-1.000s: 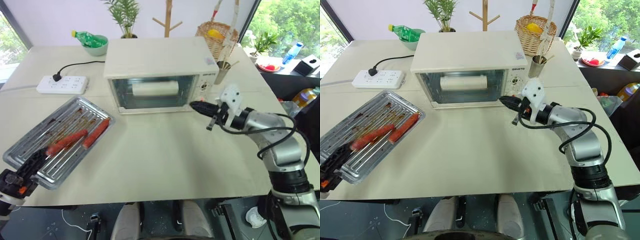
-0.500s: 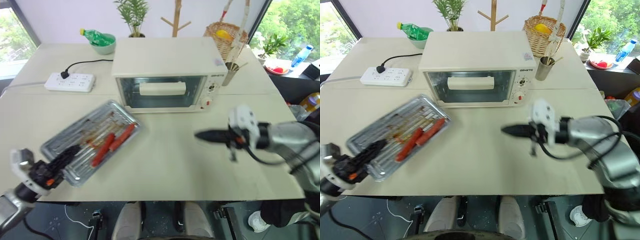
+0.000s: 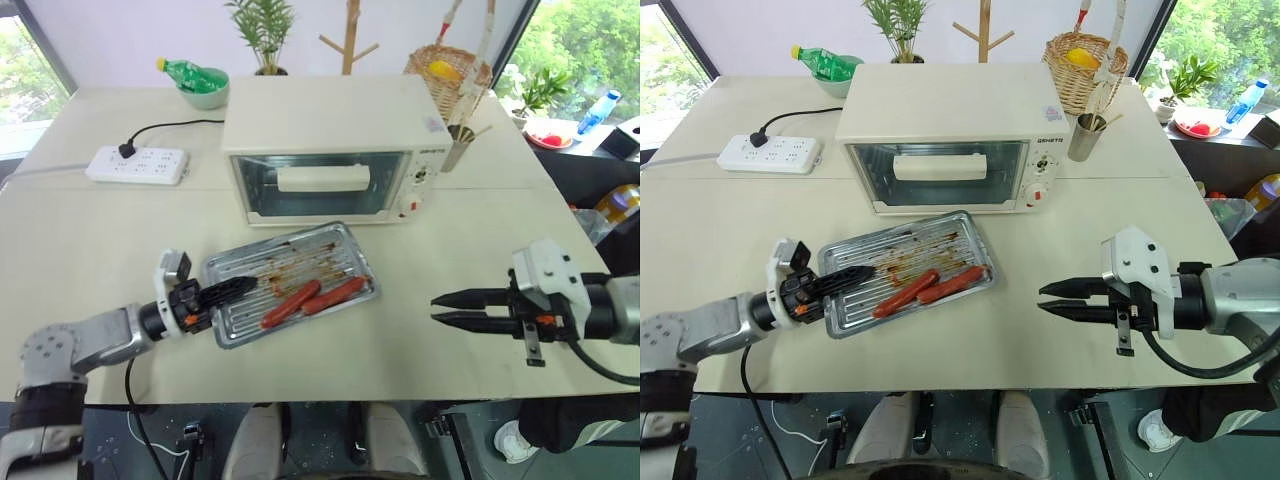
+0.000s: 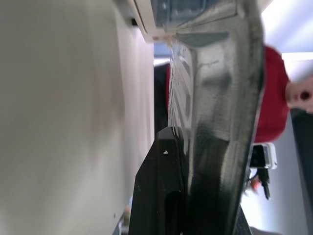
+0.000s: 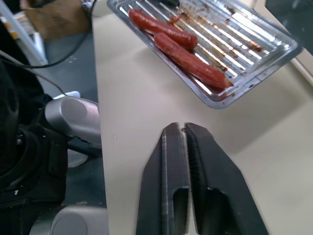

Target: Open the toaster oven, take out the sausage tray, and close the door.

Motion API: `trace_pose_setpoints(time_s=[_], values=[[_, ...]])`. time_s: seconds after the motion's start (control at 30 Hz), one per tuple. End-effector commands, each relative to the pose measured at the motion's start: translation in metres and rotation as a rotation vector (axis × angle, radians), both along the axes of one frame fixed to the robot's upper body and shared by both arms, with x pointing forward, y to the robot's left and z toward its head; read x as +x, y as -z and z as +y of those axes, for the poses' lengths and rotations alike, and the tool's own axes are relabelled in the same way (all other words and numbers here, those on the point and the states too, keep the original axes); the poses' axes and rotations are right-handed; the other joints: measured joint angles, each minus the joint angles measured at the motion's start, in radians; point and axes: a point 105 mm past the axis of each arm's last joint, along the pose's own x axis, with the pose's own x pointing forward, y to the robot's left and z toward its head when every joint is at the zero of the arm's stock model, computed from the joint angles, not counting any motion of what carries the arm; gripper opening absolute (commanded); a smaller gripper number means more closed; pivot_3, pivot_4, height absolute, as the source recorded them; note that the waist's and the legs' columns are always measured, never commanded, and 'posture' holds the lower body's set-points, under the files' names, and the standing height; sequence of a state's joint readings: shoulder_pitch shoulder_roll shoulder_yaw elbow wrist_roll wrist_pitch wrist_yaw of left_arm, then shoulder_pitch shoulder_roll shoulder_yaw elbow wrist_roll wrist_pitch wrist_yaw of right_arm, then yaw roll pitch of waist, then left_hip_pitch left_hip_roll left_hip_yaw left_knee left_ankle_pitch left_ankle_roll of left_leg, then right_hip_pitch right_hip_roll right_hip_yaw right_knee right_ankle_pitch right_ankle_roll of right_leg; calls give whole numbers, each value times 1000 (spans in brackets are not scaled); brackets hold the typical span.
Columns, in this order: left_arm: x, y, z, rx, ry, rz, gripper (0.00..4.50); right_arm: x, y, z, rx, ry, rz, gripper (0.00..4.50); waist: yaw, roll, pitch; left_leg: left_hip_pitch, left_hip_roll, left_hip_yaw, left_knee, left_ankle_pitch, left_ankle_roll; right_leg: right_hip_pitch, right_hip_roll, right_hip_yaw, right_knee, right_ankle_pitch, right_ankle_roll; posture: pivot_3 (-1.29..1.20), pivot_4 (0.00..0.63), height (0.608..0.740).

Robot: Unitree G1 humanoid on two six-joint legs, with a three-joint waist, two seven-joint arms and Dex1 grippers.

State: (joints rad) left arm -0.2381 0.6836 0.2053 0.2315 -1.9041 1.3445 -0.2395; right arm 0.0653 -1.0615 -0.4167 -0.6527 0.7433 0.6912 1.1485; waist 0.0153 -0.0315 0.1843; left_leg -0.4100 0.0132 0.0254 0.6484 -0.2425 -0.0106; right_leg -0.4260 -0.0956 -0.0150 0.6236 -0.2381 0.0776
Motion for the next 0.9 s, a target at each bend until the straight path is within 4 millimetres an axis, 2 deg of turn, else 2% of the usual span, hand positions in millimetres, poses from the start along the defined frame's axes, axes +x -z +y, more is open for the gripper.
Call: trace_pose_setpoints(time_s=[0.03, 0.17, 0.4, 0.57, 0.67, 0.7, 0.73, 0.9], values=[[2, -6, -7, -14, 74, -14, 0, -3, -6, -3, -17, 40, -58, 2352, -4, 0, 0, 0, 0, 0, 0, 0, 0, 0, 0, 0, 0, 0, 0, 0, 150, 740], [4, -3, -20, -2, 156, -8, 0, -7, -4, -6, -16, 77, -61, 4459, -2, 0, 0, 0, 0, 0, 0, 0, 0, 0, 1, 0, 0, 0, 0, 0, 150, 740], [12, 5, -37, 16, 215, -4, 0, -1, -8, -9, -25, 141, -127, 4459, -1, 0, 0, 0, 0, 0, 0, 0, 0, 0, 1, 0, 0, 0, 0, 0, 150, 740], [28, 14, -46, 74, 175, -10, 0, -2, -3, -9, -23, 154, -123, 4459, 1, 0, 0, 0, 0, -1, 0, 0, 0, 0, 1, 0, 0, 0, 0, 0, 150, 740], [29, 18, -48, 101, 180, -13, 813, -1, -2, -7, -18, 155, -124, 4500, 0, 0, 0, 0, 0, -1, 1, 0, 0, 1, 1, 0, 0, 0, 1, 0, 150, 740], [30, 18, -47, 104, 179, -14, 1225, 0, -2, -7, -17, 156, -125, 4500, -1, 0, 0, 0, 0, -1, 1, 0, 0, 1, 1, 0, 0, 0, 1, 0, 150, 740], [30, 18, -47, 108, 176, -15, 1840, 0, -2, -6, -15, 157, -126, 4500, -1, 0, 0, 0, 0, -1, 1, 0, 0, 1, 1, 0, 0, 0, 1, 0, 150, 740], [37, 25, -30, 180, 114, -10, 4287, 3, -2, -5, 0, 159, -125, 4500, -1, 0, 0, 0, 0, -1, 1, 0, 0, 1, 2, 0, 0, 0, 1, 0, 150, 740]])
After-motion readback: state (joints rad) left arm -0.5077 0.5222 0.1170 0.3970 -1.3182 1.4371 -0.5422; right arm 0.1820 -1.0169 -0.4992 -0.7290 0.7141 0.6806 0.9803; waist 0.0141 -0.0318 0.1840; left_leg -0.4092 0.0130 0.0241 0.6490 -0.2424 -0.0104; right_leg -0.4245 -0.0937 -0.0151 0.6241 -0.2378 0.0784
